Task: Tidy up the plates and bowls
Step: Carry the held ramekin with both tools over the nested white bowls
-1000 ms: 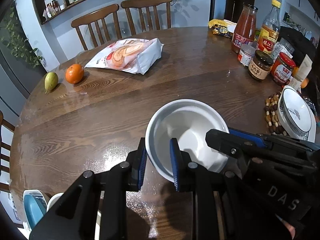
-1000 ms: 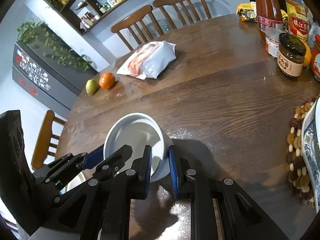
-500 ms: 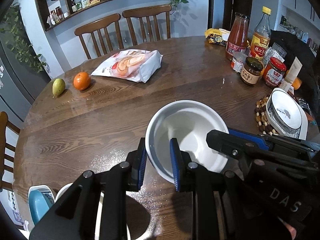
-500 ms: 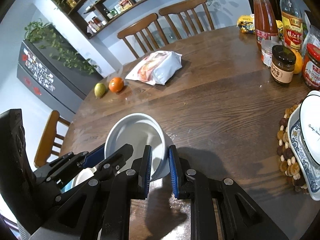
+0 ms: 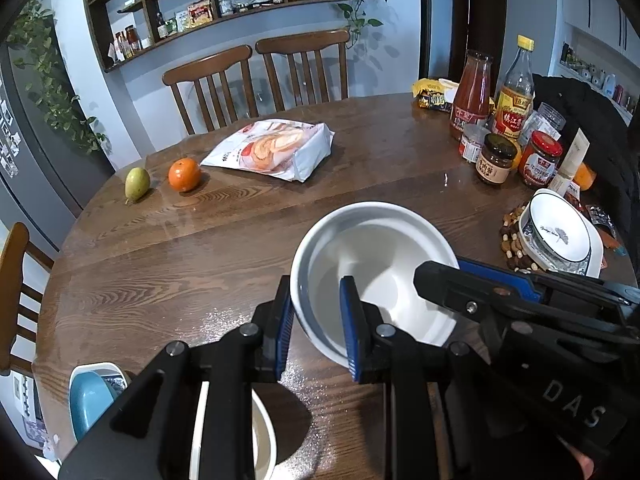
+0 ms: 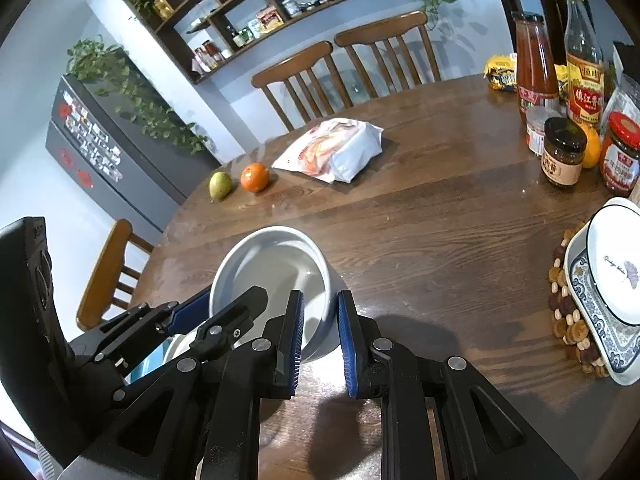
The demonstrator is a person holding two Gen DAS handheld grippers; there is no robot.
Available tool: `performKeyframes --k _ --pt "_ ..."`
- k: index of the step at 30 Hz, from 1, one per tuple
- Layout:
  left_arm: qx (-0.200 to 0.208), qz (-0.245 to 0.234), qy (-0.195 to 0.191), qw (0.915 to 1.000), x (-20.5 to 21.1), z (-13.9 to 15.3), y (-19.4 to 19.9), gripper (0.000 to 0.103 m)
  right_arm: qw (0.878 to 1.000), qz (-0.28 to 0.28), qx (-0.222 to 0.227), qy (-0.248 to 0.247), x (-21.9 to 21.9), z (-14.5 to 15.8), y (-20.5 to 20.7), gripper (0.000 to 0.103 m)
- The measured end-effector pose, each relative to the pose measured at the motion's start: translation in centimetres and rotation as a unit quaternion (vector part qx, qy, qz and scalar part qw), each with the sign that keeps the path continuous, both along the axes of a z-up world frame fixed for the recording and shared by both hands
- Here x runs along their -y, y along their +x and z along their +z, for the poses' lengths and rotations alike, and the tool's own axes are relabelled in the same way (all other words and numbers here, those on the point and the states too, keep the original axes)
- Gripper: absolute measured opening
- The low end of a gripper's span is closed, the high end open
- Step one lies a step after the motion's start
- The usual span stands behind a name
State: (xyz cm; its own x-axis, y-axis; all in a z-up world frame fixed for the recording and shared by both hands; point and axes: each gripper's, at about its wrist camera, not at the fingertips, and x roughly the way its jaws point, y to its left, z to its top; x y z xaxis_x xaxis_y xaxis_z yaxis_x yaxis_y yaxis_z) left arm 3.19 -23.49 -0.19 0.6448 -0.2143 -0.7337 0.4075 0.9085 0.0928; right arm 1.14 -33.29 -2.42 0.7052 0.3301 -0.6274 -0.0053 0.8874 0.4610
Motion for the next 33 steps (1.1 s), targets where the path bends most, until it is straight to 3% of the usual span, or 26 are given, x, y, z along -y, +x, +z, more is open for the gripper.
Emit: performKeyframes --k 33 --pt "0.021 0.002 -0.019 0.9996 -4.5 1.6 -2.4 0.020 1.000 0.005 0.016 -0.023 -4.0 2.2 -2.0 0.020"
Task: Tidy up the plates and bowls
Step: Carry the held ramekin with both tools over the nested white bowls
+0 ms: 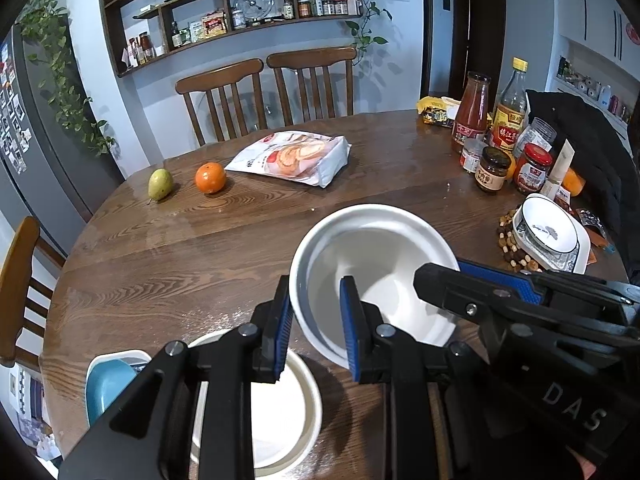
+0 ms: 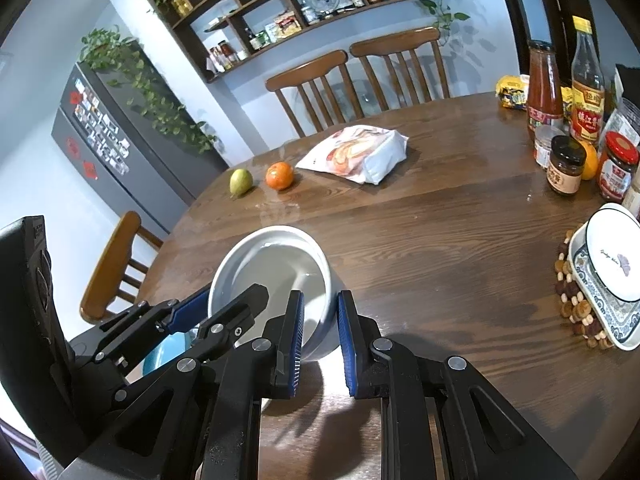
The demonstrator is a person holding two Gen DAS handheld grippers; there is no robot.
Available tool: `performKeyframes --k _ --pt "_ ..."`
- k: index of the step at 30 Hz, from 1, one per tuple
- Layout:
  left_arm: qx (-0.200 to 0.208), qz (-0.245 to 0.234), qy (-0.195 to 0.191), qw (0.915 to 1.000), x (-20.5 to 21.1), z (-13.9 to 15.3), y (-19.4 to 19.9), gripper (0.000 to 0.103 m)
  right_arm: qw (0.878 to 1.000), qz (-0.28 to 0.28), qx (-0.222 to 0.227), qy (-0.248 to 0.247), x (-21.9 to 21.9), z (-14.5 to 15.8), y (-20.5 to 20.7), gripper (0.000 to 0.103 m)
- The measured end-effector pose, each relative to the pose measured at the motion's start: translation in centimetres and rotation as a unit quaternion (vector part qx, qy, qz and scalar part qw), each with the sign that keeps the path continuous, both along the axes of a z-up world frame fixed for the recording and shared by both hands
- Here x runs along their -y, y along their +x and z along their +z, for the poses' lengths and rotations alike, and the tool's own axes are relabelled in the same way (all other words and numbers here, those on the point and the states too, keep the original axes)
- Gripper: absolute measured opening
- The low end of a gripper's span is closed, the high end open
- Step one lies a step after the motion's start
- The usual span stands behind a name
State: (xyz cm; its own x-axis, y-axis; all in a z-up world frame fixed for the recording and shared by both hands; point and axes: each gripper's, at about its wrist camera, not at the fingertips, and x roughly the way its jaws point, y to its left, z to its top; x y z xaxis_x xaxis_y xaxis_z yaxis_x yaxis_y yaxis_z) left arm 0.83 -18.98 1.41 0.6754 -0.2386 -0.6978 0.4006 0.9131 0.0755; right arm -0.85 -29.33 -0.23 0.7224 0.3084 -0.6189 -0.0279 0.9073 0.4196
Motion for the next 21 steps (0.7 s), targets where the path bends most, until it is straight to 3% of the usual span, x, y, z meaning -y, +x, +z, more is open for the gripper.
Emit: performKeyframes --k 21 --pt "-0.008 0.037 0.004 0.9993 -6.1 -0.2 0.0 0.020 0.999 0.039 -0.010 -0.008 -6.4 0.3 0.4 0.020"
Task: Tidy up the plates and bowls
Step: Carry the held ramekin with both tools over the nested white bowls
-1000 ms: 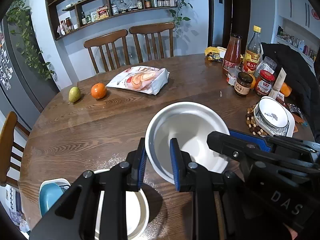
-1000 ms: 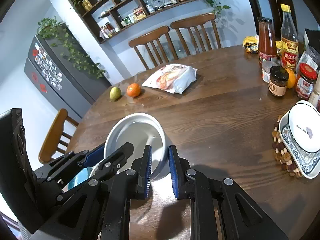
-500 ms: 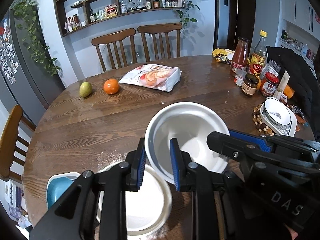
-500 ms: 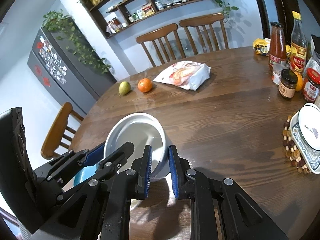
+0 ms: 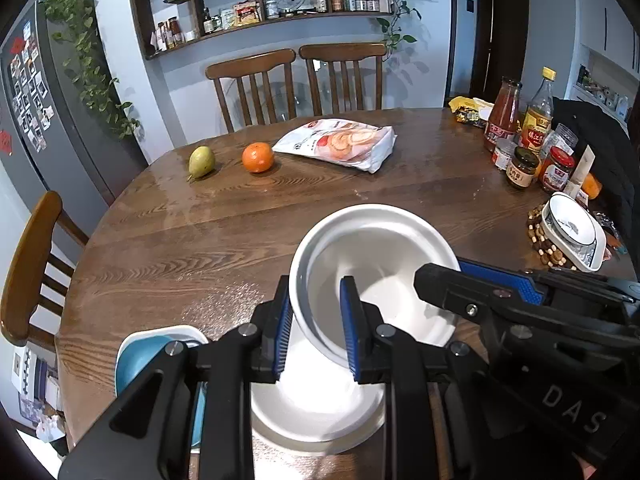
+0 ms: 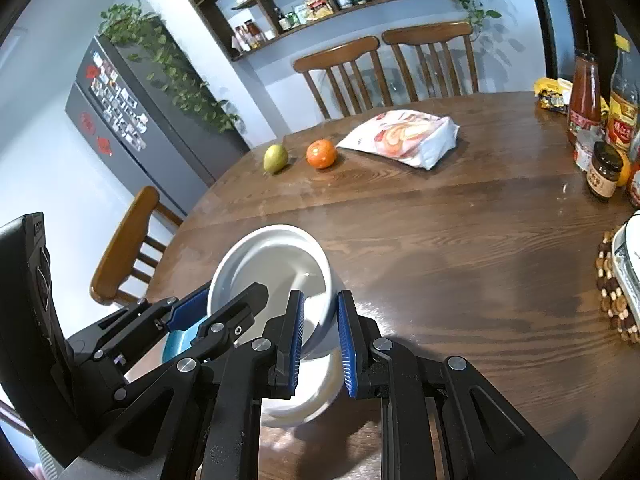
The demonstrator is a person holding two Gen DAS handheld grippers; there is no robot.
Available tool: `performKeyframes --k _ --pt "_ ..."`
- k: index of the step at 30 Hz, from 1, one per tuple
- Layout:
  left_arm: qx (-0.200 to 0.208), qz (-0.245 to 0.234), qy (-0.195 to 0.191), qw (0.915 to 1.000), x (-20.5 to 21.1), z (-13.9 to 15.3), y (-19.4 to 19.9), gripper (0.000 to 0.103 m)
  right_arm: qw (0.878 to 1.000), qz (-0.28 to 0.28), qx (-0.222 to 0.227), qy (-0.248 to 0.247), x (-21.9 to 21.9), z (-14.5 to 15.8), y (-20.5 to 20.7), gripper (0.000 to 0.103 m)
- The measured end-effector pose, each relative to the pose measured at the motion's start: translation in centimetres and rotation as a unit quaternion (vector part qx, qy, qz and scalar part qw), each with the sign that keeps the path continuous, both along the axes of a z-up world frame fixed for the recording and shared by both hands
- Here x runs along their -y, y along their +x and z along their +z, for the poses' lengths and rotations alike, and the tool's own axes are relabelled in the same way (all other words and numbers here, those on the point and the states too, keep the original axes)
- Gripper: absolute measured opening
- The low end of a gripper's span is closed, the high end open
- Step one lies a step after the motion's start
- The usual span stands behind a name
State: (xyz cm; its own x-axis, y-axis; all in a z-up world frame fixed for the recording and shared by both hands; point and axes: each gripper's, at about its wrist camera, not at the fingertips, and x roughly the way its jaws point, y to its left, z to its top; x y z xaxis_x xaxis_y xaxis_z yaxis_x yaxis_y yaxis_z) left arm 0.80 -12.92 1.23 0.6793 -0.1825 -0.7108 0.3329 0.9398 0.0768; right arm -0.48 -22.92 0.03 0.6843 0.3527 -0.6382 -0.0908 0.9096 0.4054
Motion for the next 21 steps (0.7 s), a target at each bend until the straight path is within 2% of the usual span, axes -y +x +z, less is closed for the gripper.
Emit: performKeyframes --k 21 --pt "-0.038 0.018 -0.008 0.9991 -3.4 -2.5 -0.2 0.020 0.999 0.019 -0.038 -0.016 -4.1 -2.0 0.1 0.020"
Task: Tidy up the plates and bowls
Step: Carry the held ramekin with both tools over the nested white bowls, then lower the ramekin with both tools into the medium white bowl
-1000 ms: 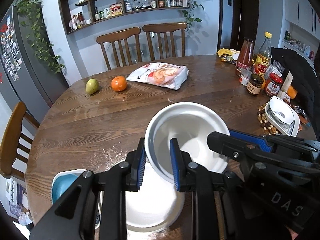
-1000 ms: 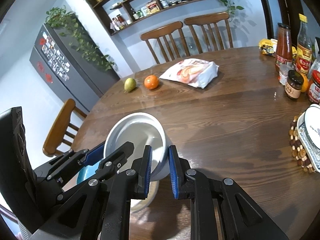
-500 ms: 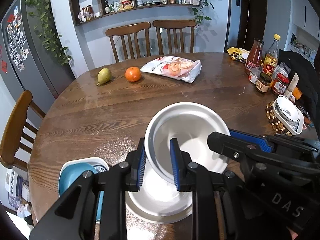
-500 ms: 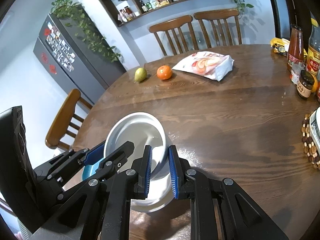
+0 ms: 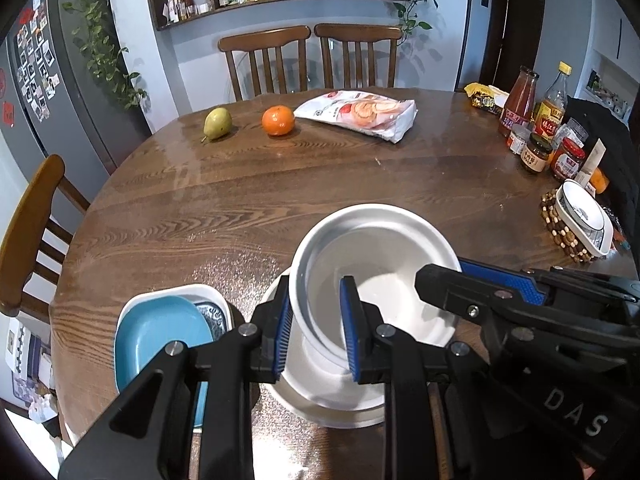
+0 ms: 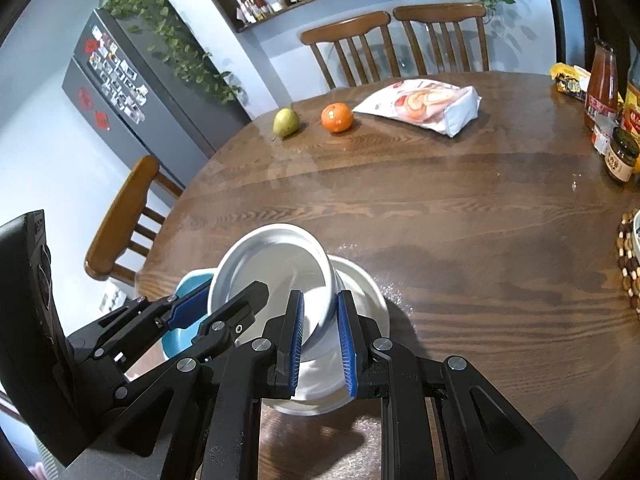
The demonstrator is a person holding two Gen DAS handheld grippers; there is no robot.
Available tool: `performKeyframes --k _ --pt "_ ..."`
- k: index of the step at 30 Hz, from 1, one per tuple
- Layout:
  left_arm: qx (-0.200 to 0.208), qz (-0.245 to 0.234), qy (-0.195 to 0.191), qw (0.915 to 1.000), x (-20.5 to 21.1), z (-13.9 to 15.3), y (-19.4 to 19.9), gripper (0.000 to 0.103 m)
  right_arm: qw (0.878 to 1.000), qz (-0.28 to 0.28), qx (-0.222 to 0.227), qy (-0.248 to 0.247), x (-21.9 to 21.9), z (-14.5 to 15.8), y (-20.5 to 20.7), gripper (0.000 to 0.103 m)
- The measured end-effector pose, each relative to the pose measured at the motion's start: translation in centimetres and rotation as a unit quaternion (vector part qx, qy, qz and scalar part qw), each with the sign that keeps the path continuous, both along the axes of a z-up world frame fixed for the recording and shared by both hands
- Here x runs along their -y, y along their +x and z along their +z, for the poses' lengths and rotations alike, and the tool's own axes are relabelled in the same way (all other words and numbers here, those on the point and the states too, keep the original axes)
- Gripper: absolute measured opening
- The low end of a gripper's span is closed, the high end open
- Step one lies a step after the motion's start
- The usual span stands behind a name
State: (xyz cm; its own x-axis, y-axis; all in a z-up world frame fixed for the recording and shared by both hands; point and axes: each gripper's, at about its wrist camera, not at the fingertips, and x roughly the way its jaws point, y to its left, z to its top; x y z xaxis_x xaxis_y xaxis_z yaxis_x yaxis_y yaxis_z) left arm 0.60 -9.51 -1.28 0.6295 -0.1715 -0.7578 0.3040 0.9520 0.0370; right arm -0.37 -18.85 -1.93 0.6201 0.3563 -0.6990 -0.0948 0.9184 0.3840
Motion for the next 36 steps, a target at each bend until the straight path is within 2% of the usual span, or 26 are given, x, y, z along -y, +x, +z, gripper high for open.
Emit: performKeyframes --k 36 --pt "-0.044 0.006 0.016 0.9989 -0.7 -2.5 0.3 0.021 0.999 0.009 -0.036 0.009 -1.0 -2.8 0.7 0.020"
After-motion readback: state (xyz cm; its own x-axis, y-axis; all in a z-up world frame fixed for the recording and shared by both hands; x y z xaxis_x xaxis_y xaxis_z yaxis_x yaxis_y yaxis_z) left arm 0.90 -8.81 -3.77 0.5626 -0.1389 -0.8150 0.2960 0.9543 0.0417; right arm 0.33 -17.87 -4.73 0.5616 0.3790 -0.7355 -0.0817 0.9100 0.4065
